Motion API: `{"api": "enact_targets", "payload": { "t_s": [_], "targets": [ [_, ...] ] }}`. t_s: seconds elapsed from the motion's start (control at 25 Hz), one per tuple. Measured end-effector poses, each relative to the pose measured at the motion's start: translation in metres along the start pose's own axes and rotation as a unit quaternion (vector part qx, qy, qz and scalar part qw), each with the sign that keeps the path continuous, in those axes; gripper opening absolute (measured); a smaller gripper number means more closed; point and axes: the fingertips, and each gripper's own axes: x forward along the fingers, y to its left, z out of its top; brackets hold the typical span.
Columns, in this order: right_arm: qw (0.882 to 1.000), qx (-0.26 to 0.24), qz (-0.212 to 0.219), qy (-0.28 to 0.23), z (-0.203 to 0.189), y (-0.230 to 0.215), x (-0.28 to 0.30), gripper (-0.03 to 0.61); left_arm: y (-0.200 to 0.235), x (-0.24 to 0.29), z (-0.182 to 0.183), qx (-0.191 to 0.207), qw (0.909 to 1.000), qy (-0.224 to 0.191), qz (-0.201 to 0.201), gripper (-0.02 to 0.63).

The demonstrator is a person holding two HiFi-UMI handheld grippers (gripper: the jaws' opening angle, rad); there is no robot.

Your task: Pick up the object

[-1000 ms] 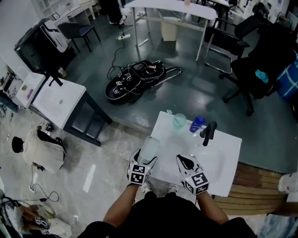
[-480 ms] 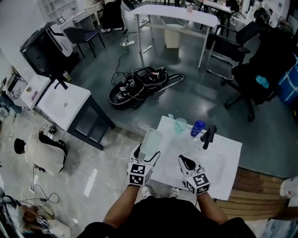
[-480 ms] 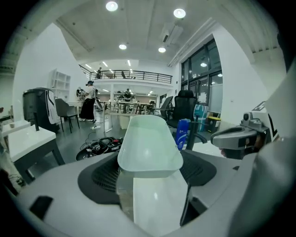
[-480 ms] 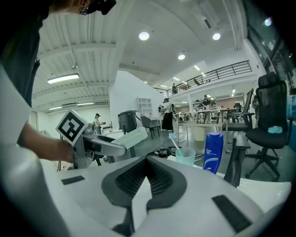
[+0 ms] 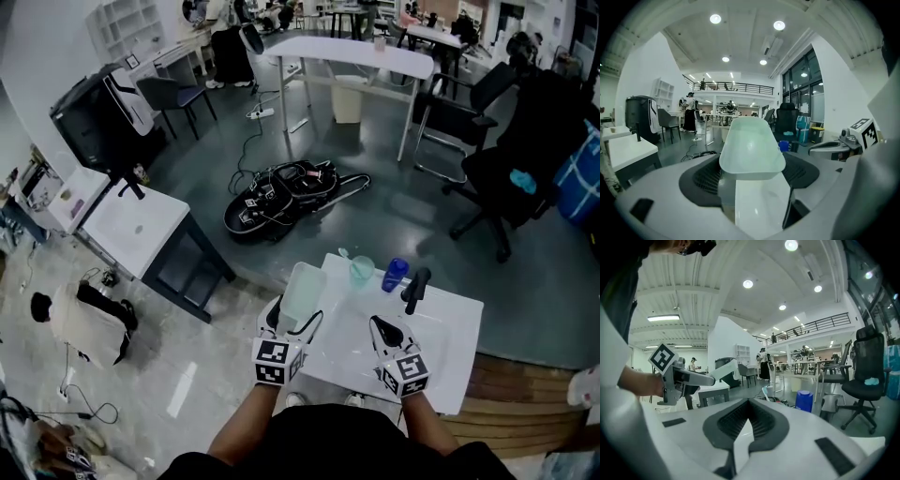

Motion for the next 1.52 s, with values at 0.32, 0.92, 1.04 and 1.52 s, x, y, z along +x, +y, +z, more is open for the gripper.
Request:
{"api": "enact_targets", "payload": {
  "t_s": [0.32, 0.92, 1.04, 1.52],
  "targets": [
    [0.999, -0.015, -0.016, -0.031, 0.029, -0.008, -0.01, 0.018, -0.004, -0.007, 0.016, 0.002, 0.9998, -0.017, -0.006, 0.416],
    [0.997, -0.033, -0.018, -0.064, 0.044, -0.003, -0.023, 0.018, -0.007, -0.011, 0.009, -0.014, 0.9998, -0.014, -0.009, 0.416],
    [0.997, -0.033, -0.029, -0.069, 0.046, -0.004, -0.027, 0.018, -0.007, -0.011, 0.006, -0.013, 0.9998, -0.007, -0.01, 0.416],
    [0.996, -0.033, -0.048, -0.064, 0.045, -0.009, -0.025, 0.018, -0.006, -0.007, -0.006, -0.02, 0.9998, 0.0, -0.009, 0.416]
  ]
}}
